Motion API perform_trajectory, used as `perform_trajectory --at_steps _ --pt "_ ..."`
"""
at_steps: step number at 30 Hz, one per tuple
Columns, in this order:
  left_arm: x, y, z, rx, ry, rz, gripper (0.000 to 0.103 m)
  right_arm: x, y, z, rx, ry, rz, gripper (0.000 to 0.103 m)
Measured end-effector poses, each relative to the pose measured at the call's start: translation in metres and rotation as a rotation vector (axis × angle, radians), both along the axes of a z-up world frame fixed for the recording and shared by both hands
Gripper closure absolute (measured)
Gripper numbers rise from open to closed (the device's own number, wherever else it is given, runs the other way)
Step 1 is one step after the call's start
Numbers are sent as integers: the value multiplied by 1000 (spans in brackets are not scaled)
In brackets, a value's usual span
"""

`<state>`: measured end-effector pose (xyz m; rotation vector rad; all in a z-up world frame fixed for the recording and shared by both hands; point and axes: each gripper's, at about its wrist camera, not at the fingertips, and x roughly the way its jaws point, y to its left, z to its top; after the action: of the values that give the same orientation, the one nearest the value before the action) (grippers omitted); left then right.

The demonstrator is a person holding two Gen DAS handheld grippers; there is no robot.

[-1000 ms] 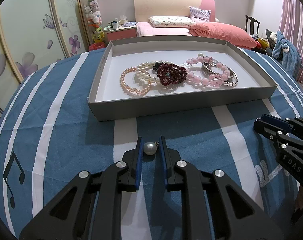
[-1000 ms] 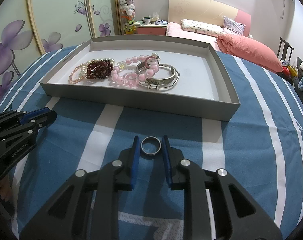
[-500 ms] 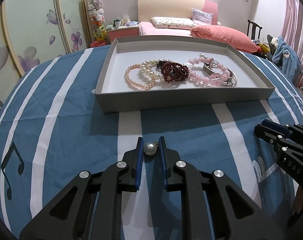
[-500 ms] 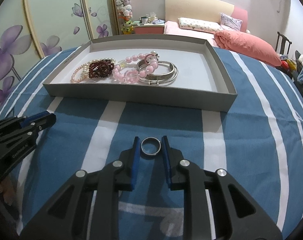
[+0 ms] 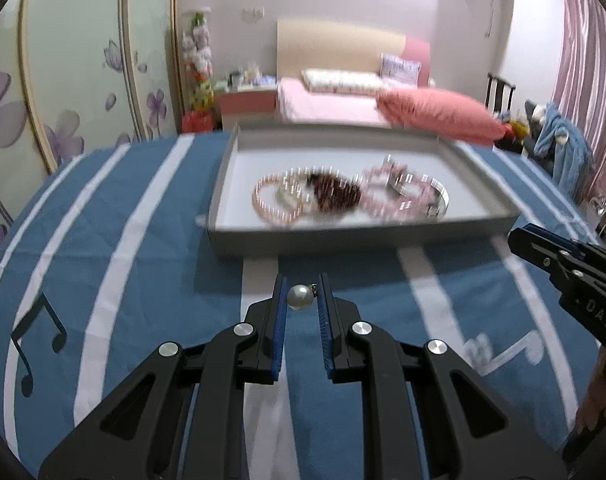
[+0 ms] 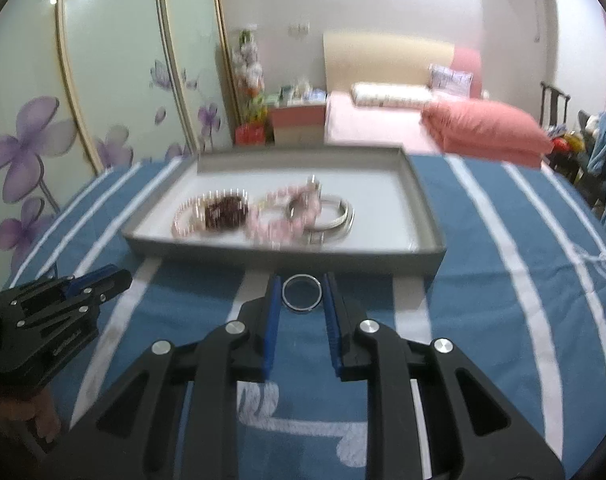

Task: Organize jewelry
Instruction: 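Carry silver ring and pearl earring into the tray and open both tools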

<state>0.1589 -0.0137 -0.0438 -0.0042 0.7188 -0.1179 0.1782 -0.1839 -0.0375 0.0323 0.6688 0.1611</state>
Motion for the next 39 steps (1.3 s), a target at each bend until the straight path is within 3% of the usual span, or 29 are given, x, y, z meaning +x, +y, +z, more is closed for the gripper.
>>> perform_trajectory --at_steps 10,14,21,39 --pt "-17 -11 42 17 -275 14 87 -21 2 41 8 -265 -46 81" --pt "-19 -15 48 21 -334 19 87 -29 6 50 -10 -357 -64 81" --pt "-17 -18 46 25 -353 28 87 -29 11 54 -35 -419 -85 81" --pt "-13 -17 47 23 -356 21 87 -20 13 51 -43 -414 -95 81"
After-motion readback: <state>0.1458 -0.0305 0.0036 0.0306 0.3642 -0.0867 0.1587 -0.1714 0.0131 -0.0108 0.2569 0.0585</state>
